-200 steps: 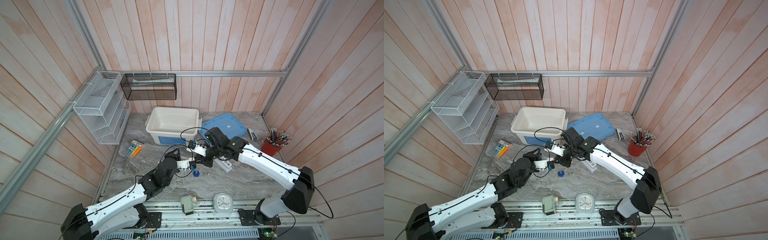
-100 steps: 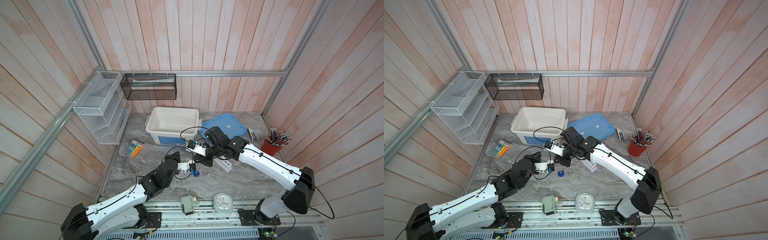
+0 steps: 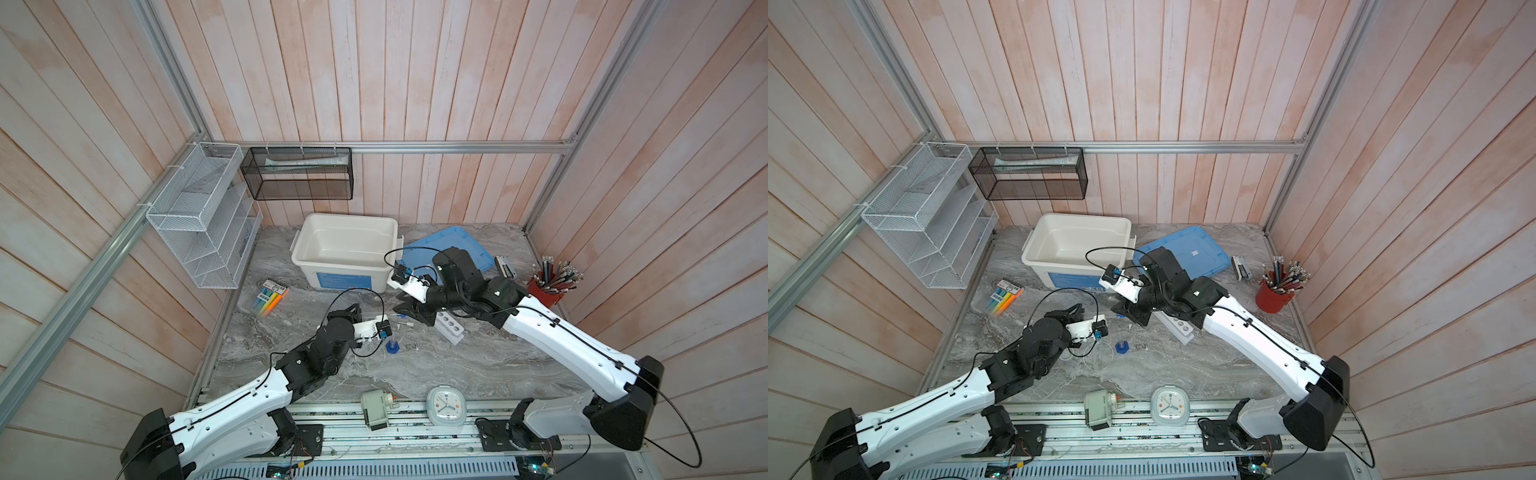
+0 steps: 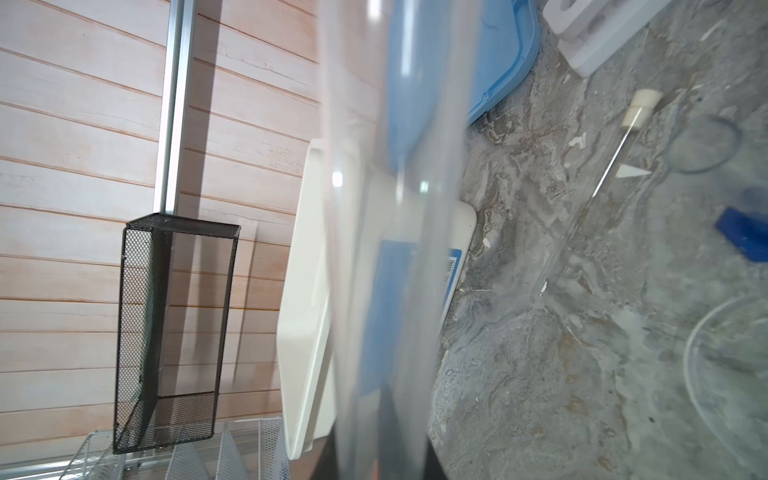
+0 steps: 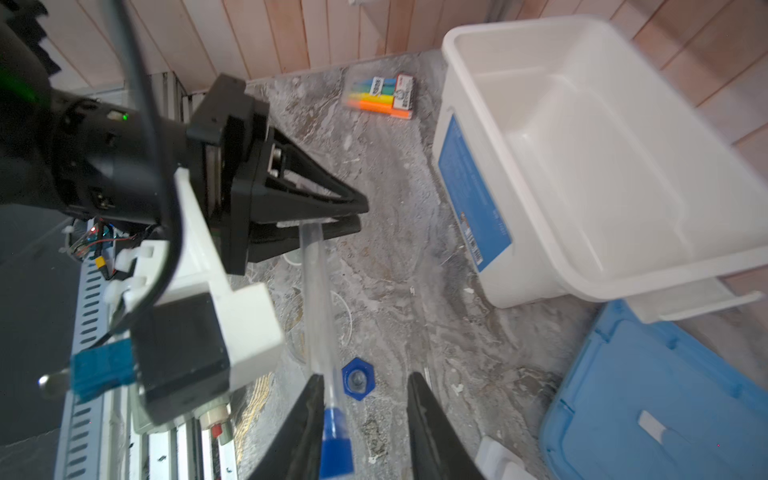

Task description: Organize the chemistry lab equipment

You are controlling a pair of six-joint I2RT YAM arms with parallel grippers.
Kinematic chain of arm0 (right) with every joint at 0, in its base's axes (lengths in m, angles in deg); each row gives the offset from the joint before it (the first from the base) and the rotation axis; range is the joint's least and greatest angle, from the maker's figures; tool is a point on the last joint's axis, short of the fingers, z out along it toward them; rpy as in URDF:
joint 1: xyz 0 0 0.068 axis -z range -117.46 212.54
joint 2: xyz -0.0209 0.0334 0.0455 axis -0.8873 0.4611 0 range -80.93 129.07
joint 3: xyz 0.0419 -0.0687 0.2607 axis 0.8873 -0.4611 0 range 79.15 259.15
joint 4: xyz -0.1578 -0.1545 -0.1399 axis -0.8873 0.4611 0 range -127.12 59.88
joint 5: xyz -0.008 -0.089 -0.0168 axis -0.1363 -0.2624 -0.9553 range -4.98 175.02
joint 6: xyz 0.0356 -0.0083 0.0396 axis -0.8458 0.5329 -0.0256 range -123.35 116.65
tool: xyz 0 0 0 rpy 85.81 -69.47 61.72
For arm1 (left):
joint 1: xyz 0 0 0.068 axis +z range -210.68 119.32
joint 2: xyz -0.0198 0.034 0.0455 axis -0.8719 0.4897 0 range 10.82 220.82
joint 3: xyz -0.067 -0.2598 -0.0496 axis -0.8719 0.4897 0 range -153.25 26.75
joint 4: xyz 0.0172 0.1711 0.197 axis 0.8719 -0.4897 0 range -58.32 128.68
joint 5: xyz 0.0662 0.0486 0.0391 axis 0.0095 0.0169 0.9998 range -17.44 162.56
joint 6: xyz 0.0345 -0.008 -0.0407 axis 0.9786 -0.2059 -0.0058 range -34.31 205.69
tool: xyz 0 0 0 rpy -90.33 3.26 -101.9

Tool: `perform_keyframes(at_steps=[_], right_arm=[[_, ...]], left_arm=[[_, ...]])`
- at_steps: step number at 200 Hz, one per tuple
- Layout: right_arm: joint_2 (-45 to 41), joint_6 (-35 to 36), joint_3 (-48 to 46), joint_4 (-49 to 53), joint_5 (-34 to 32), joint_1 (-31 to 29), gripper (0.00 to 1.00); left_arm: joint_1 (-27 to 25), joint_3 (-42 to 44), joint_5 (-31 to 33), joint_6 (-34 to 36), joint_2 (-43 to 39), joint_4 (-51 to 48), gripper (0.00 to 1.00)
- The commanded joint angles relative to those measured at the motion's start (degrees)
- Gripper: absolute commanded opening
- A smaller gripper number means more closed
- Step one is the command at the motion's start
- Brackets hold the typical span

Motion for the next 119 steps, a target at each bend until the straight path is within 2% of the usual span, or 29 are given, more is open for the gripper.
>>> perform_keyframes(at_steps=[1, 16, 36, 82, 119], right_arm=[[-6.0, -5.0, -3.6, -9.6, -0.2, 3.9, 0.4], [-9.5, -7.5, -6.1, -14.0, 1.2, 6.8, 0.42], [-12.8, -9.9, -8.9, -18.3, 2.5, 9.6, 0.42], [-16.0, -13.1, -14.3, -25.6, 3.8, 10.6, 0.42], [-14.5, -16.8, -16.6, -34.3, 9.9, 10.6, 0.44]], left_arm=[[-0.1, -0.4, -4.6, -14.4, -1.9, -1.4, 0.11], [1.3, -0.6, -8.0, -21.6, -2.7, -1.4, 0.11], [5.7, -1.8, -16.8, -30.5, -3.9, -1.8, 0.11], [17.7, -5.4, -44.6, -45.0, -2.7, 0.3, 0.11], [26.1, -8.5, -68.9, -54.0, 2.8, 3.3, 0.11]])
